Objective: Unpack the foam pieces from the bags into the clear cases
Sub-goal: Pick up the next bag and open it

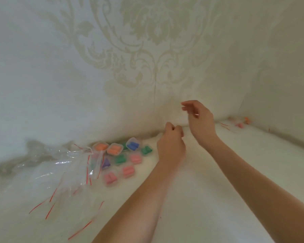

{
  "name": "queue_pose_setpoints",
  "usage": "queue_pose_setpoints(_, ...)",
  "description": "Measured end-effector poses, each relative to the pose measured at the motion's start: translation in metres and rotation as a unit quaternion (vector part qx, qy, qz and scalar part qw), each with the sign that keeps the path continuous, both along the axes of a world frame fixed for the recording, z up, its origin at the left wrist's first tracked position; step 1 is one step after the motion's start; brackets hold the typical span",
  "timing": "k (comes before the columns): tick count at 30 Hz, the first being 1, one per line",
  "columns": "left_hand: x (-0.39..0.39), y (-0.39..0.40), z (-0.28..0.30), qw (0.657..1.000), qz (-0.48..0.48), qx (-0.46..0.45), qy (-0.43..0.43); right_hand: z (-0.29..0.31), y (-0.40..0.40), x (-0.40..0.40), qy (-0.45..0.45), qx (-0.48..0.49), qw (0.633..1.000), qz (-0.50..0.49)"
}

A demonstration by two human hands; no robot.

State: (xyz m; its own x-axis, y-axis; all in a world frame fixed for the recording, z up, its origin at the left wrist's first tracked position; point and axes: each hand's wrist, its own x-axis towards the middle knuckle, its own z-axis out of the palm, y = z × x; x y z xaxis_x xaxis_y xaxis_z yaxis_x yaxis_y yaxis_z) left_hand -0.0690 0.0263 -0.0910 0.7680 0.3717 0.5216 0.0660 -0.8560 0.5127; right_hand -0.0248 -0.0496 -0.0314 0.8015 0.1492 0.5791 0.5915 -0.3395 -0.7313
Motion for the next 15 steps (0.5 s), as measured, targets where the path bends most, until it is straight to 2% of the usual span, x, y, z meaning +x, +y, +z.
queue_pose_setpoints(1, -0.001, -0.002, 0.001, 1.000, -0.011, -0.020, -0.003, -0.006, -0.014, 0.014, 0.005, -0.059, 0.998, -0.035)
queue_pose_setpoints(2, -0.003, -0.002, 0.004, 0.999, -0.013, -0.033, -0.010, -0.014, -0.025, 0.026, 0.013, -0.156, 0.987, -0.046)
queue_pose_setpoints(4, -0.006, -0.002, 0.005, 0.999, -0.009, -0.031, -0.021, -0.035, -0.039, 0.040, 0.056, -0.354, 0.933, -0.029)
queue_pose_setpoints(5, -0.006, -0.003, 0.006, 0.999, -0.012, -0.033, -0.025, -0.045, -0.042, 0.041, 0.081, -0.395, 0.915, -0.026)
queue_pose_setpoints(8, -0.006, -0.003, 0.007, 0.999, -0.026, -0.029, -0.019, -0.058, -0.044, 0.032, 0.091, -0.331, 0.938, -0.055)
queue_pose_setpoints(12, -0.007, -0.004, 0.007, 0.997, -0.039, -0.045, -0.051, -0.051, -0.046, 0.018, 0.055, -0.403, 0.908, -0.096)
queue_pose_setpoints(15, -0.007, -0.005, 0.008, 0.990, -0.065, -0.087, -0.087, -0.046, -0.055, 0.010, 0.040, -0.395, 0.915, -0.070)
